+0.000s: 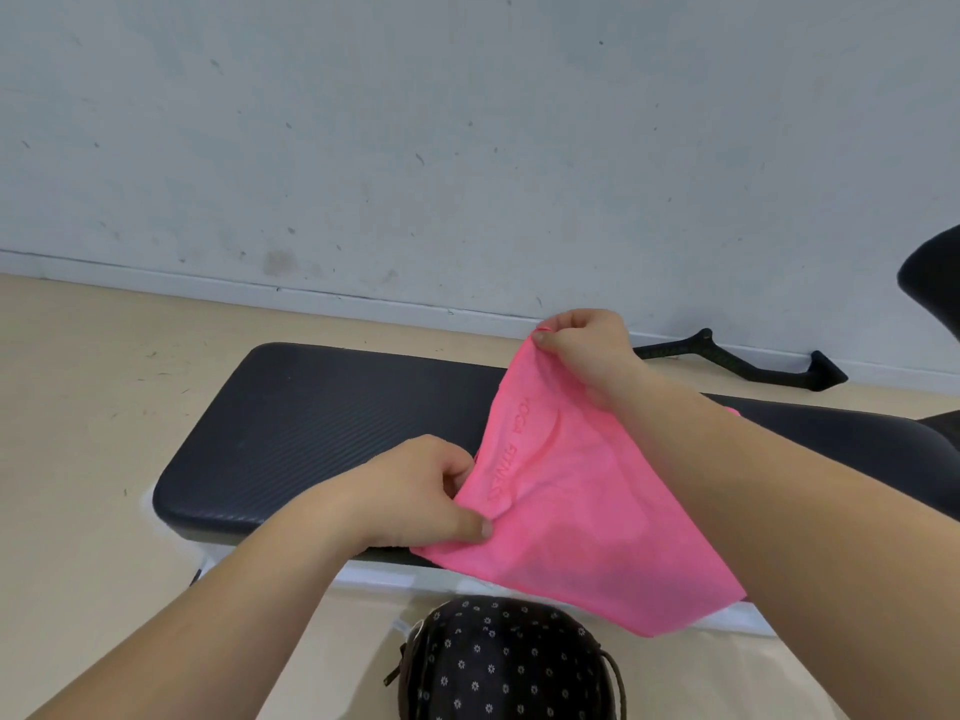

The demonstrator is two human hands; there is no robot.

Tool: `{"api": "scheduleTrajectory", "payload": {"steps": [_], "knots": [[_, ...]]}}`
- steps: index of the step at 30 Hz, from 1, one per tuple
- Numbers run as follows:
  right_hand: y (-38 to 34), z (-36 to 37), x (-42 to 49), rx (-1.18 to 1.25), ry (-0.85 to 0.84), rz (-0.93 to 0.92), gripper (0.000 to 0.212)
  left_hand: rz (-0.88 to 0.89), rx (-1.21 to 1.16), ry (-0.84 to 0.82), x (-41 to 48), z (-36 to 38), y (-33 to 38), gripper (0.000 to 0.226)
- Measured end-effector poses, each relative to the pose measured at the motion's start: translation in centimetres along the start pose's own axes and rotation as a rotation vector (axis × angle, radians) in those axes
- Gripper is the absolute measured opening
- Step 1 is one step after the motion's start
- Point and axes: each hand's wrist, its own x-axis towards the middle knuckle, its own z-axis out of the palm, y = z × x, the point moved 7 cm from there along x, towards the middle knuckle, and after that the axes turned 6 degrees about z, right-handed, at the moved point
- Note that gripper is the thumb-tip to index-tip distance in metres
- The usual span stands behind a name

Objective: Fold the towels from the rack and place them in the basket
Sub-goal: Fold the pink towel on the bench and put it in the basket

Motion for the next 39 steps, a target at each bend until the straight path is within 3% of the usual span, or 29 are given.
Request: {"api": "scheduleTrajectory", "payload": {"steps": [4, 7, 11, 16, 20, 24, 29, 34, 39], "knots": [[-2.1, -2.6, -2.7, 0.022, 0.039, -0.090, 0.022, 0.052, -0.011, 0.042, -1.8, -0.7, 0.6, 0.023], [-3.3, -5.1, -5.5, -0.007, 0.018, -0.141, 0.030, 0.114, 0.030, 0.242, -3.4, -2.4, 1.9, 0.022], [-4.6, -9.7, -10.2, -0.041, -0.008, -0.194, 0.019, 0.244, -0.032, 0.523, -6.5, -4.6, 5.0, 0.016], [-5.0, -16.4, -15.9, 0.229, 0.125, -0.221, 0.012, 0.375, -0.193, 0.686, -9.6, -5.1, 9.0, 0.006], [-4.2, -19.7, -20.2, 0.335, 0.237, -0.247, 0.016, 0.434, -0.137, 0.645, -11.3, -3.8, 11.7, 0.012], [-3.0, -22.5, -23.9, 0.224, 0.346, -0.315, 0.019, 0.443, 0.051, 0.591, -13.1, -3.9, 12.6, 0.015], [-2.3, -24.4, -26.2, 0.236, 0.433, -0.397, 0.023, 0.482, -0.145, 0.652, -14.6, -5.4, 13.2, 0.016], [-1.1, -24.6, -27.0, 0.306, 0.552, -0.411, 0.023, 0.526, -0.460, 0.576, -13.7, -4.6, 13.9, 0.029], [0.1, -24.0, -27.0, 0.106, 0.593, -0.344, 0.018, 0.380, -0.295, 0.523, -12.4, -4.0, 13.3, 0.034]]}}
